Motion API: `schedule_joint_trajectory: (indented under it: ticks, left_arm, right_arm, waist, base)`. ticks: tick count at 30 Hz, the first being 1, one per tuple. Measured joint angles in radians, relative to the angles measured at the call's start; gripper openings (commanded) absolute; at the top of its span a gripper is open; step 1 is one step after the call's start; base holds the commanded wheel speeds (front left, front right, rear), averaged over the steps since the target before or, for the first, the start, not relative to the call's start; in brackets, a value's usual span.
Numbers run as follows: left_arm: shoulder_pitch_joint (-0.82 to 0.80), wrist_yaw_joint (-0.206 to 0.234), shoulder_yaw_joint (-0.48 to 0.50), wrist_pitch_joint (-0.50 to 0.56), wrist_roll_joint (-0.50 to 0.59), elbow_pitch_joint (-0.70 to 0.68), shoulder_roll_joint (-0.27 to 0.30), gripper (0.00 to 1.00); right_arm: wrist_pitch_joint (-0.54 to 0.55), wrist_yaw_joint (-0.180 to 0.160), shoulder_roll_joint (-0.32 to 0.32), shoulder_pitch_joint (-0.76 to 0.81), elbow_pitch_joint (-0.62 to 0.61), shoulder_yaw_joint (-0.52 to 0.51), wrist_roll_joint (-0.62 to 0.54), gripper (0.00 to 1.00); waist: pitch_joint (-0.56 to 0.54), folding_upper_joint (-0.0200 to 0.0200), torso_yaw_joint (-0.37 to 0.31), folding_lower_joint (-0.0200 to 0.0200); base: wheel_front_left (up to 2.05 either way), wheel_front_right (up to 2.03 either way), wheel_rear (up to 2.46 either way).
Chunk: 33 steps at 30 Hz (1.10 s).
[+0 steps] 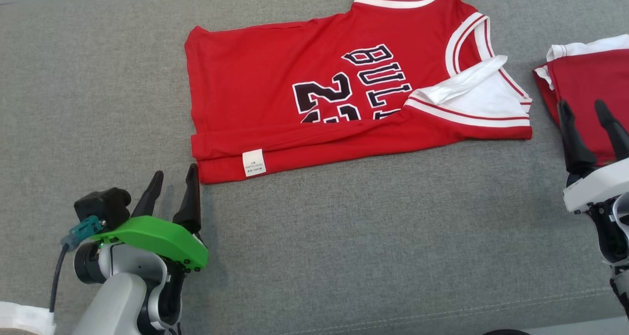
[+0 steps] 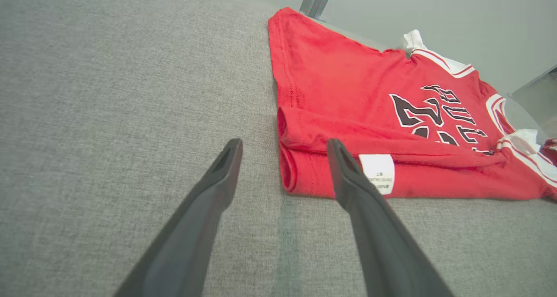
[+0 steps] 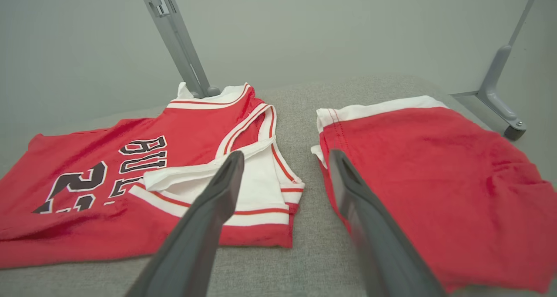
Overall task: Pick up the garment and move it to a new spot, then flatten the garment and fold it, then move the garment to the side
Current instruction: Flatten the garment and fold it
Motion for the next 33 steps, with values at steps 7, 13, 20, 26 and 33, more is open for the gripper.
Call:
schedule_joint_trajectory:
  ticks: [7,13,20,26,33]
  left_arm:
    - [-0.026,-0.024,-0.028,-0.073,0.04,0.071,-0.03,1.0]
    - [-0.076,-0.052,-0.043,-0.084,0.047,0.156,-0.041,1.0]
    - [-0.119,-0.07,-0.061,-0.067,0.045,0.212,-0.054,1.0]
    - [-0.149,-0.075,-0.071,-0.061,0.042,0.246,-0.066,1.0]
    - [-0.184,-0.095,-0.102,0.007,0.037,0.262,-0.073,0.0]
  right_arm:
    - [0.013,0.0,0.086,0.027,0.064,-0.037,-0.088,1.0]
    - [0.014,0.0,0.141,-0.075,0.197,-0.035,-0.106,1.0]
    - [0.036,0.0,0.123,-0.159,0.285,0.007,-0.099,1.0]
    - [0.057,0.0,0.11,-0.208,0.345,0.032,-0.06,1.0]
    - [0.129,0.0,0.108,-0.239,0.376,0.09,0.016,0.13]
  waist:
    - [0.043,0.0,-0.008,0.0]
    - [0.072,0.0,-0.016,0.0]
    - [0.085,0.0,0.001,0.0]
    - [0.096,0.0,0.016,0.0]
    - [0.102,0.0,0.027,0.0]
  base:
    - [0.0,0.0,0.0]
    - [0.0,0.0,0.0]
    - [0.0,0.0,0.0]
    - [0.0,0.0,0.0]
    - [0.0,0.0,0.0]
